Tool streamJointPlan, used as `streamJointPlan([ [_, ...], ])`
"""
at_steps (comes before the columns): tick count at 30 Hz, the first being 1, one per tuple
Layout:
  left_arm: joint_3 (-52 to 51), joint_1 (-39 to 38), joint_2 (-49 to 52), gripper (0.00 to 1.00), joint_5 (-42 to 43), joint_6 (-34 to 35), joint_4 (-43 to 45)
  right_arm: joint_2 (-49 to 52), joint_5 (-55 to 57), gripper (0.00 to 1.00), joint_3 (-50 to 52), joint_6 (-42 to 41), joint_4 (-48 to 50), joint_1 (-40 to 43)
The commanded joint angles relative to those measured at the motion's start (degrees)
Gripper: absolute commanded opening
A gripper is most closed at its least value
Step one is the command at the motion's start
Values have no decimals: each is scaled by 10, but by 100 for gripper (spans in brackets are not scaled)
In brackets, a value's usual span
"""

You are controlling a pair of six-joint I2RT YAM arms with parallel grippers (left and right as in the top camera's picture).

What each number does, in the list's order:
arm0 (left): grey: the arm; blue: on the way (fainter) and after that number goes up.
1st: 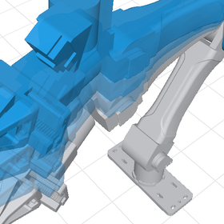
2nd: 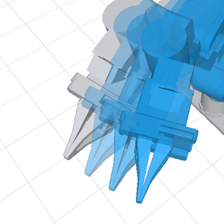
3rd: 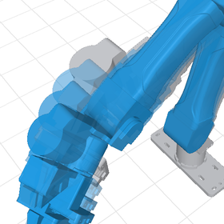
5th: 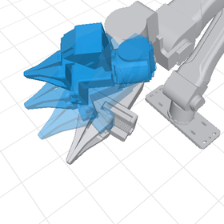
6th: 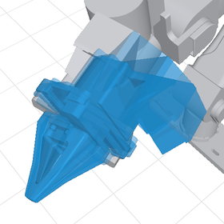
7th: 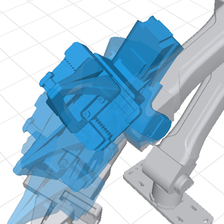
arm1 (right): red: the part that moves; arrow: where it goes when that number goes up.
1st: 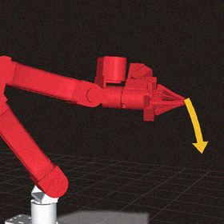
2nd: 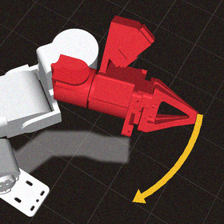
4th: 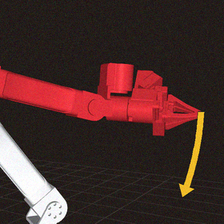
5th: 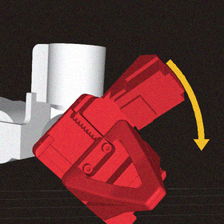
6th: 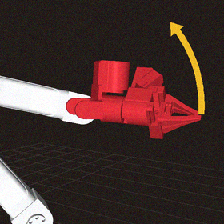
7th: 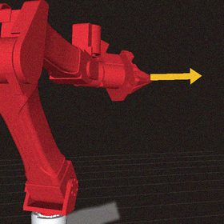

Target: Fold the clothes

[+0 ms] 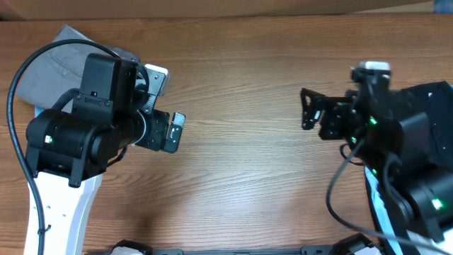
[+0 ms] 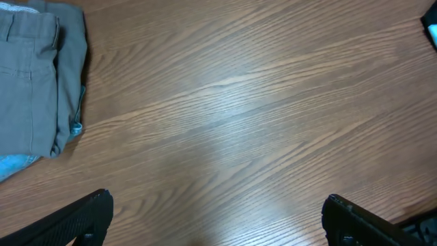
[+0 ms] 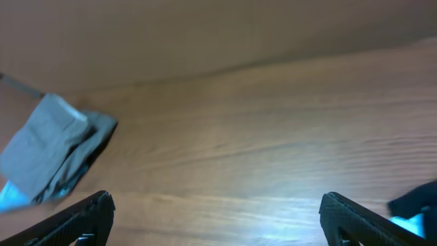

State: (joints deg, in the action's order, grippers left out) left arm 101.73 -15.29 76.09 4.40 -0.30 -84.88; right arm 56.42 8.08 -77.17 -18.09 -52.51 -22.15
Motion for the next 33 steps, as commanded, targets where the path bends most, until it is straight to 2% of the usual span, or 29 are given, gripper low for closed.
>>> streamJointPlan([
  [1, 6, -1, 5, 100, -3, 7, 0, -43, 65, 100, -12, 6, 3, 2],
  [5, 6, -1, 9, 100, -4, 7, 0, -88, 88, 100, 15, 36, 27, 11],
  [8, 6, -1, 10, 100, -4, 7, 0, -134, 78, 100, 66, 33, 57, 48],
  [18, 6, -1, 11, 100, -4, 7, 0, -302, -26, 100, 330, 31, 159, 169],
  [24, 6, -1, 11, 100, -4, 7, 0, -393, -89, 100, 484, 31, 264, 193],
  [33, 6, -1, 11, 100, -4, 7, 0, -498, -108, 100, 637, 31, 365, 194],
])
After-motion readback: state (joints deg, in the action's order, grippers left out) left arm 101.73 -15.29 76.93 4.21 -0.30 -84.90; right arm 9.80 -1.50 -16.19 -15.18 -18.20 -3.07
